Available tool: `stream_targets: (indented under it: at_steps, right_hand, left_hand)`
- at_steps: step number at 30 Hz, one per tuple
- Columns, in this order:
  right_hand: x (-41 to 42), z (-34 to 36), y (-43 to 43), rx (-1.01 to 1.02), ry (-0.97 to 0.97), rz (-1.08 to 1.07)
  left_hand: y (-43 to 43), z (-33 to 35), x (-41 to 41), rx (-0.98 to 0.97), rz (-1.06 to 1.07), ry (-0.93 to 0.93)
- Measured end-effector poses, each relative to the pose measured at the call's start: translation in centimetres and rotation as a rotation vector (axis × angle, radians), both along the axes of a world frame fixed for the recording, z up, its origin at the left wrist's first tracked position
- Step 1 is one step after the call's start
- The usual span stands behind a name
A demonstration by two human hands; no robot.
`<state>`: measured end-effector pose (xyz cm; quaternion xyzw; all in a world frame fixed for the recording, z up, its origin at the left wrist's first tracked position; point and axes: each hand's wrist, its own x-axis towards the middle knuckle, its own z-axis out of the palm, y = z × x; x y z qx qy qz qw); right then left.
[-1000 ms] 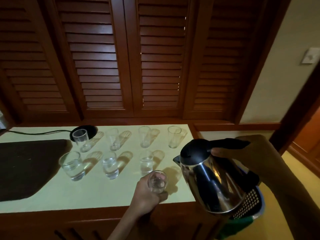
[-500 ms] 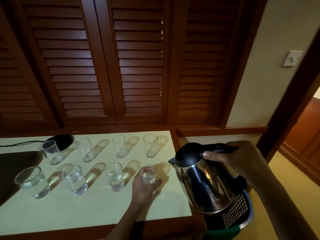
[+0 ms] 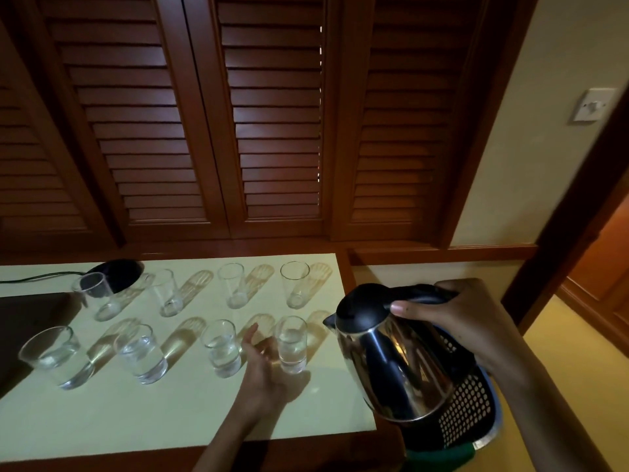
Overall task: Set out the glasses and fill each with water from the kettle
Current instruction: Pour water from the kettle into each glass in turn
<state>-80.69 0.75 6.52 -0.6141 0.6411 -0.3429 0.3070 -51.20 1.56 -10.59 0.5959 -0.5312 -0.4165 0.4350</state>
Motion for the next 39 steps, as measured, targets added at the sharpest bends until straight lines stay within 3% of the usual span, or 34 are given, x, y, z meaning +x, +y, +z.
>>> stream_targets:
  at_steps: [3, 10, 13, 19, 21, 30, 35, 39]
  right_hand:
    - [0.5, 0.2, -0.3, 0.020, -0.008, 0.011]
    - [1.0, 0.5, -1.2, 0.076, -0.042, 0.017]
    - [1.3, 0.6, -1.5, 0.116, -0.073, 0.019]
    - [1.7, 0.6, -2.3, 0.158, -0.151, -0.024]
    - [1.4, 0.5, -2.6, 0.164, -0.148, -0.021]
    - [1.7, 0.7, -3.1, 0.146, -0.129, -0.024]
    - [1.5, 1.2, -2.4, 0.092, -0.110, 0.023]
    - [2.1, 2.1, -0.7, -0.036, -0.071, 0.108]
  left_hand:
    - [2.1, 2.3, 2.1, 0.004, 0.026, 0.012]
    - [-1.5, 13.0, 4.4, -0.253, 0.086, 0.032]
    - [-7.6, 13.6, 4.0, -0.214, 0.021, -0.146]
    - [-18.1, 8.4, 2.1, 0.153, -0.121, -0.701]
    - [-19.3, 6.7, 1.7, 0.202, -0.127, -0.743]
    - [-19.7, 4.9, 1.6, 0.050, -0.034, -0.322]
    - [-16.0, 10.4, 3.4, -0.165, -0.016, 0.021]
    - [-9.4, 15.2, 6.6, -0.292, -0.059, 0.073]
